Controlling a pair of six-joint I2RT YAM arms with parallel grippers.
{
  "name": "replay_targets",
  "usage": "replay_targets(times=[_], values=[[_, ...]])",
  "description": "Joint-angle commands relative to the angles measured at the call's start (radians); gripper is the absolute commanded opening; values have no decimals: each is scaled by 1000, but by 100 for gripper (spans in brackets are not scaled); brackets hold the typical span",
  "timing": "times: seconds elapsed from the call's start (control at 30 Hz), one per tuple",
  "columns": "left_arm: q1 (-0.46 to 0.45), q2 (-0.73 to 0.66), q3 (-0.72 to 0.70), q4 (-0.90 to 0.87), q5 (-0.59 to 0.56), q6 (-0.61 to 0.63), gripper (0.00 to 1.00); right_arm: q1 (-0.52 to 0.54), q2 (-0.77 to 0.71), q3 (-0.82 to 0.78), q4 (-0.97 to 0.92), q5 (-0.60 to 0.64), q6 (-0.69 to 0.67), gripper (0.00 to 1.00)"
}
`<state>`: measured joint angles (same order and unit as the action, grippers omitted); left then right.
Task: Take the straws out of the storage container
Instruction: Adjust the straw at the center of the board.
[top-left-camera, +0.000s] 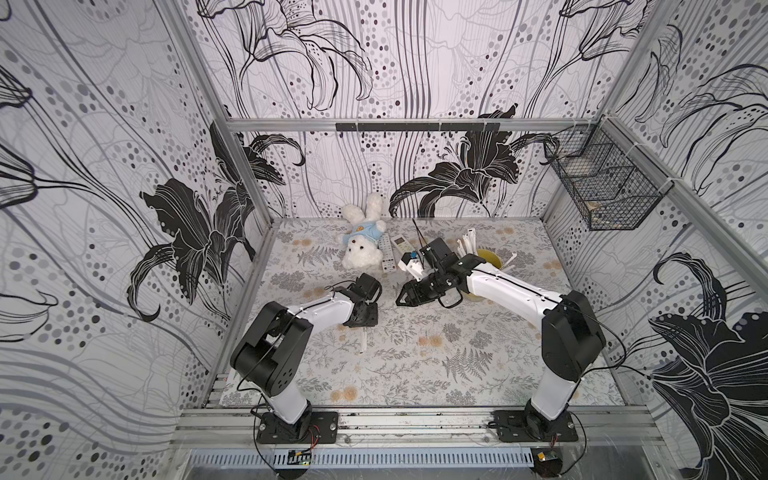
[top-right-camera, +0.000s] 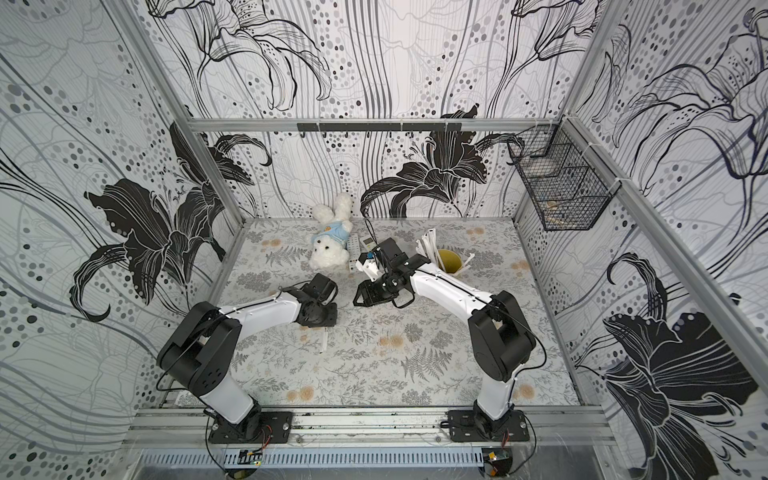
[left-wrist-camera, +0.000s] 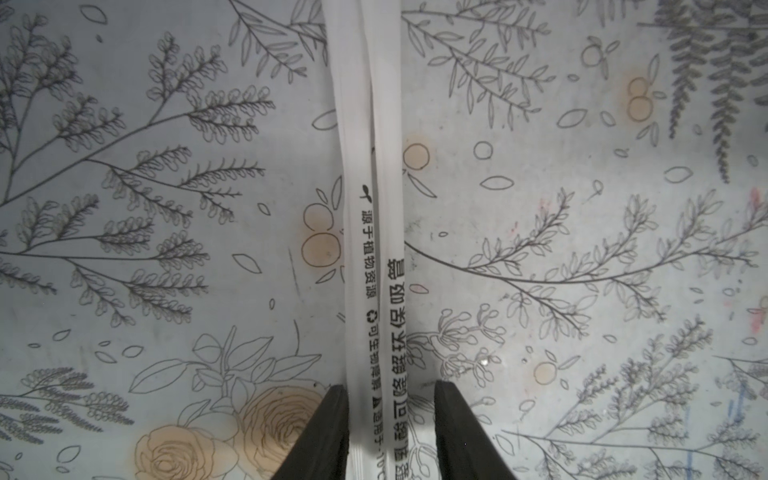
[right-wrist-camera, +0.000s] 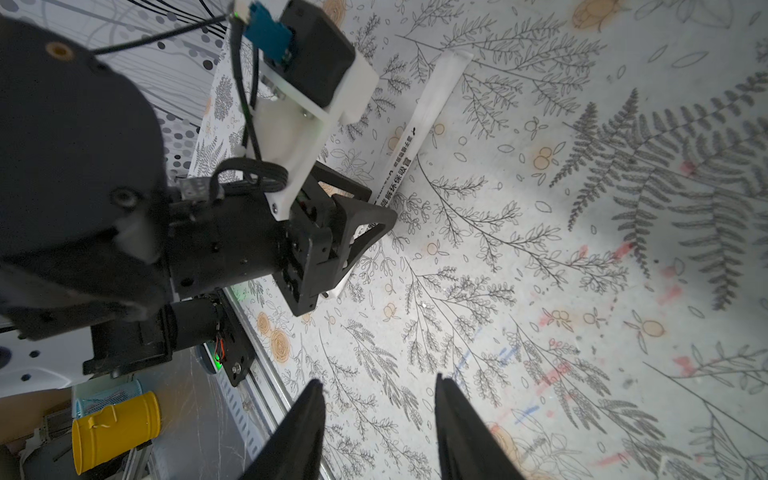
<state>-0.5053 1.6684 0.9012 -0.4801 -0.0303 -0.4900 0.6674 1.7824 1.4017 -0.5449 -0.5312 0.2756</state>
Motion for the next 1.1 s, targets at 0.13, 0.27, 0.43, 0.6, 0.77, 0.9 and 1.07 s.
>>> replay_targets(times=[0.13, 0.27, 0.43, 0.6, 0.77, 0.9, 1.07], values=[[-7, -16, -6, -30, -28, -28, 39, 6, 2, -15, 1, 10, -8, 47], [-13, -68, 24, -47, -58, -26, 39, 6, -42, -3, -1, 37, -3, 46], [-39, -171, 89, -54, -124, -1, 39, 6, -109, 47, -35, 139, -42, 46], [-107, -262, 147, 35, -170, 80, 39, 4, -184, 113, -91, 324, -112, 44], [-190, -310, 138, 251, -147, 209, 39, -39, -244, 152, -112, 438, -151, 38], [-235, -339, 51, 543, -59, 309, 39, -131, -307, 126, -92, 462, -184, 33], [-263, -298, -4, 848, 82, 372, 39, -236, -367, 50, -49, 530, -237, 30]])
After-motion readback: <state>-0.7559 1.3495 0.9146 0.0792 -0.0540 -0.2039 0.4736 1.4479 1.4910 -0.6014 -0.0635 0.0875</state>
